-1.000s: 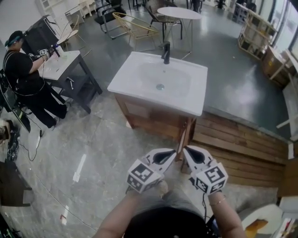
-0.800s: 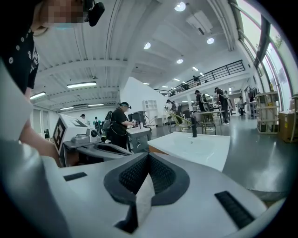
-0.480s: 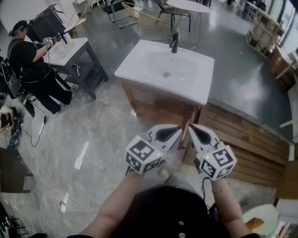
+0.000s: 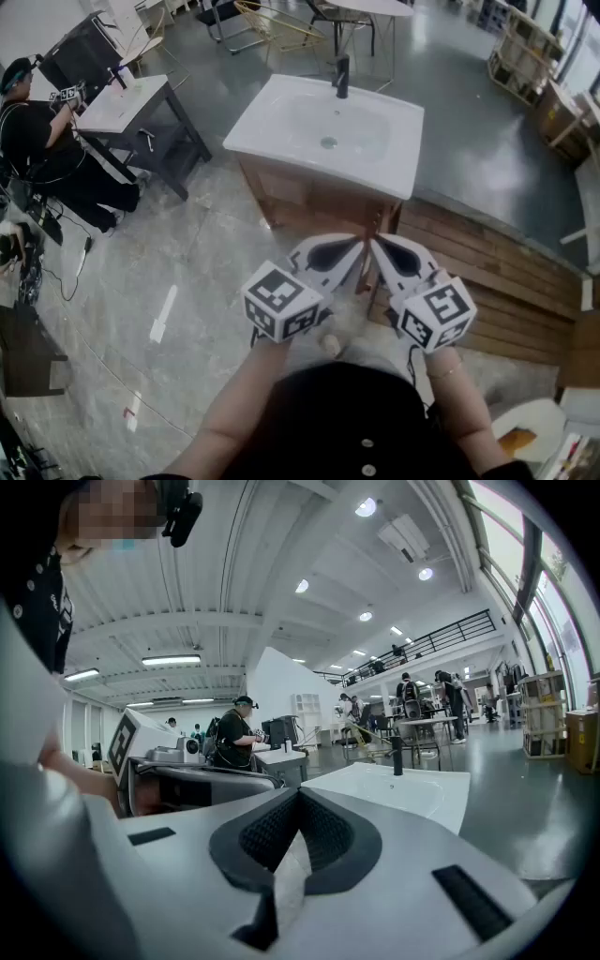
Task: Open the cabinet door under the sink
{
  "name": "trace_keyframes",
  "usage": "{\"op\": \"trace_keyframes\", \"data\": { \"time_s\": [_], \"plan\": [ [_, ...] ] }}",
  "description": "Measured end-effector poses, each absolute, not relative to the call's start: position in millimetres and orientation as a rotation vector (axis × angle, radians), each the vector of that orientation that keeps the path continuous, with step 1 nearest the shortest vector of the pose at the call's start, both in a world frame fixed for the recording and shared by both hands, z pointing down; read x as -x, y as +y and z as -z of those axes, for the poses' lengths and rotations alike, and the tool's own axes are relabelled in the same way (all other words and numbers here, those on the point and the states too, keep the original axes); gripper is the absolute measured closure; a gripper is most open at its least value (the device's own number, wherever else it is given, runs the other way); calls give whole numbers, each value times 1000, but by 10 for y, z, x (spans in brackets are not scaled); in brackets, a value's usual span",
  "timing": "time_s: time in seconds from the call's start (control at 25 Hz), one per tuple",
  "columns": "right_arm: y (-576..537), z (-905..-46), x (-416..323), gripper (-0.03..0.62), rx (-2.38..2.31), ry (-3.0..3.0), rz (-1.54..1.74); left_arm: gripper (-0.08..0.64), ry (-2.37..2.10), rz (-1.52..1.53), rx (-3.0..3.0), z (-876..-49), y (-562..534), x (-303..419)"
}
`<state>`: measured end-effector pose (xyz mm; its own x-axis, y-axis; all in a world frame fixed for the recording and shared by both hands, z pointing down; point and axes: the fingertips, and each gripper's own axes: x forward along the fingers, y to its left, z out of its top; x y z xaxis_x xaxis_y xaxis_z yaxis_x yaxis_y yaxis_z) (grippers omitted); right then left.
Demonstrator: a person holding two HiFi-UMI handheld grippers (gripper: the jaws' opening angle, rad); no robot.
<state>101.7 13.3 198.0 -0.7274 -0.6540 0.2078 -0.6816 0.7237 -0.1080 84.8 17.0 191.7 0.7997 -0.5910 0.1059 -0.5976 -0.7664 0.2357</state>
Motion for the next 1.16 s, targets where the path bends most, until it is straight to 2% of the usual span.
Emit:
{"op": "trace_keyframes", "data": {
  "time_s": [1.16],
  "plan": [
    [279, -1946, -1007, 584, -1063, -2790, -226, 552, -919, -59, -2726, -1916, 358, -844]
  ]
}}
